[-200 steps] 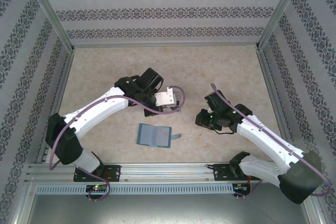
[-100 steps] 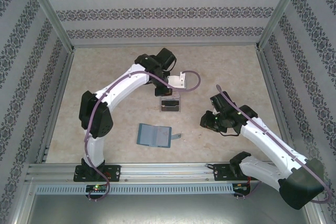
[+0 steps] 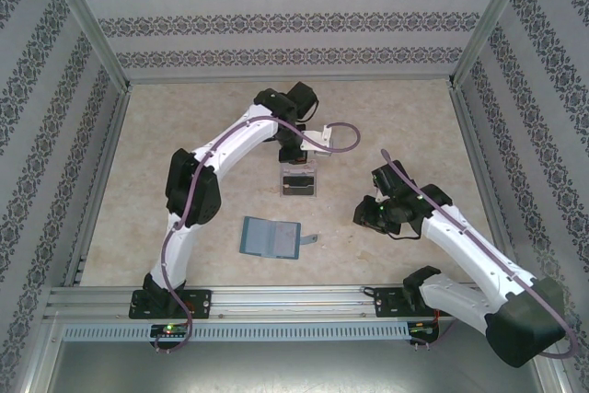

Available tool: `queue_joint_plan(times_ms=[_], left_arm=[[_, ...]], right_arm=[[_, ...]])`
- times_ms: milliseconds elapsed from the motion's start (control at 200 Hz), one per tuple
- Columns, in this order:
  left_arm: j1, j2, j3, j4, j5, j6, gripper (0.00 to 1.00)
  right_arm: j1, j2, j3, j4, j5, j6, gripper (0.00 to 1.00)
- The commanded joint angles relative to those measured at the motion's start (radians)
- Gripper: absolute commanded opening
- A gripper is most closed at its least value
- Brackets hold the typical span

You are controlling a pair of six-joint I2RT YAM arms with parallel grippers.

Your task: Take the credit cards out of the card holder

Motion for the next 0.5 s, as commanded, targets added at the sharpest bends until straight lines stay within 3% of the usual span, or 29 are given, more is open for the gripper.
queue_joint_plan(times_ms=[0,495], left_arm=[[0.013,0.041,0.051,-0.072,-0.021,0.041,0.00],[0.018,0.119,0.135,-0.178,-0.047,0.052,0.00]], right_arm=[[-0.011,0.007,-0.003,-0.009,-0.014,-0.026,0.30],[-0.034,0.030,-0.014,0.011,-0.031,-0.042,0.30]])
